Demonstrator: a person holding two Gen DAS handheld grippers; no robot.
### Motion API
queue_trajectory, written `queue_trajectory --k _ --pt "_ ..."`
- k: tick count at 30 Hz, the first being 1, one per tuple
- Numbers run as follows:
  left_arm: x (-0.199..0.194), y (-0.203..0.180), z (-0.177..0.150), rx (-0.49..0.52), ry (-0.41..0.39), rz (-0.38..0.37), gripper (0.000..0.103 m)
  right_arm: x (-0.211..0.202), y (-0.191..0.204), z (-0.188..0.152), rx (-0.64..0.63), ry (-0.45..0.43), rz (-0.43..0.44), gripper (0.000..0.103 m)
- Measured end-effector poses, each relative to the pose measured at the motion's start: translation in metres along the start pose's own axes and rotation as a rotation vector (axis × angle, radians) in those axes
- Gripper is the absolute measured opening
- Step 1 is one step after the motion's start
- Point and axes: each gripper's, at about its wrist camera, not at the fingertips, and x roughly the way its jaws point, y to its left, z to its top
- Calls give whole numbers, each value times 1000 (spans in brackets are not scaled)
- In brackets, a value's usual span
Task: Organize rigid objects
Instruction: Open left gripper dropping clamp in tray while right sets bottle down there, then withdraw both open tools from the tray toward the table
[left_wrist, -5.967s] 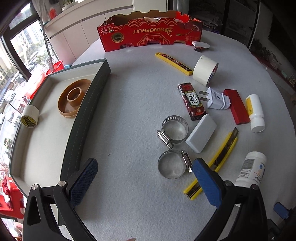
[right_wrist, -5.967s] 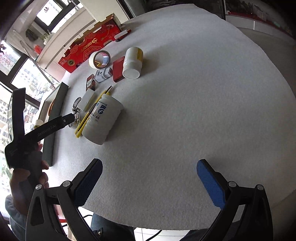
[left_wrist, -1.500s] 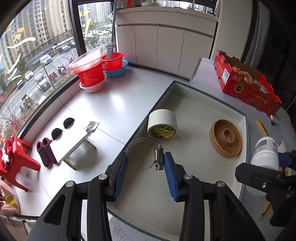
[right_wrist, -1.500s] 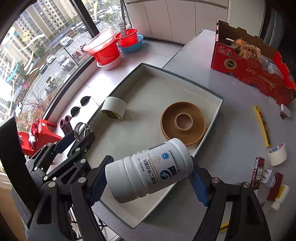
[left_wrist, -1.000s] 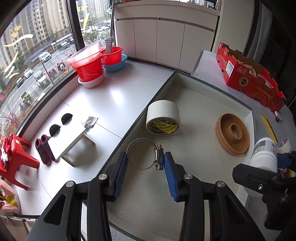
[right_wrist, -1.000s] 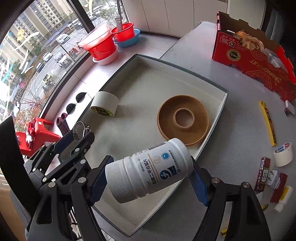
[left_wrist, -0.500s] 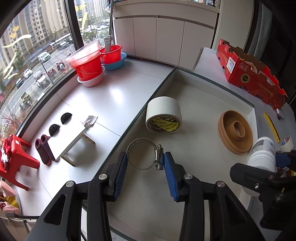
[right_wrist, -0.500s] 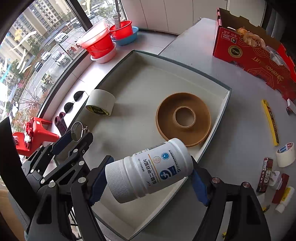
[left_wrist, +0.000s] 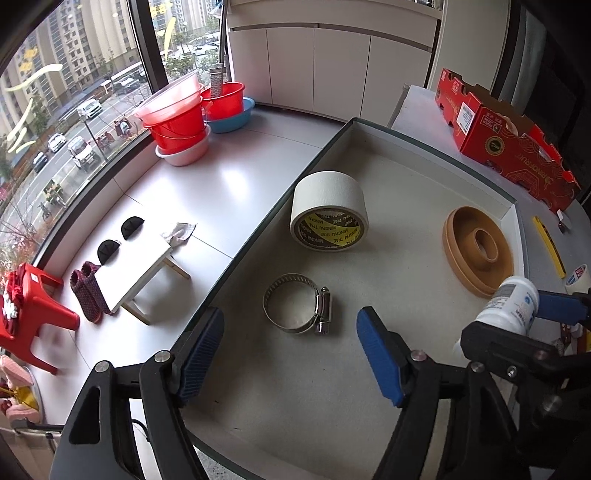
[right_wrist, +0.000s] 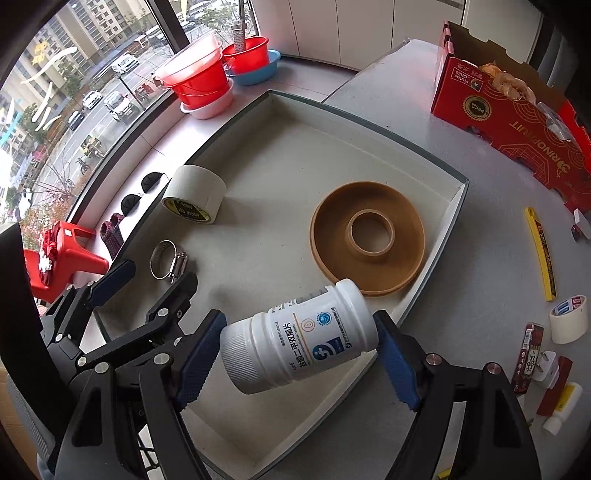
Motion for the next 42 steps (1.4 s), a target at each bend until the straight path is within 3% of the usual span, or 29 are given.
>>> queue_trajectory --k 2,7,11,20,30,34,42 --pt "-2 3 -1 -13 4 -31 87 -6 -4 -1 2 -25 21 102" --pt "-12 4 -2 -17 -20 -54 103 -20 -12 -7 23 -84 47 102" --pt "-18 3 -5 -16 -27 -59 103 -27 -19 -12 71 -110 91 102" --pt "-35 -7 -13 10 -32 -56 103 -46 -19 -23 86 -163 83 102" --pt "-59 -24 -25 62 -45 -46 103 -62 -26 -48 85 -141 114 102" --pt "-69 -35 -32 80 -47 -49 103 -72 -41 -69 111 -153 117 102" --pt "-84 -85 -55 175 -30 -94 103 -85 -98 -143 253 -143 129 102"
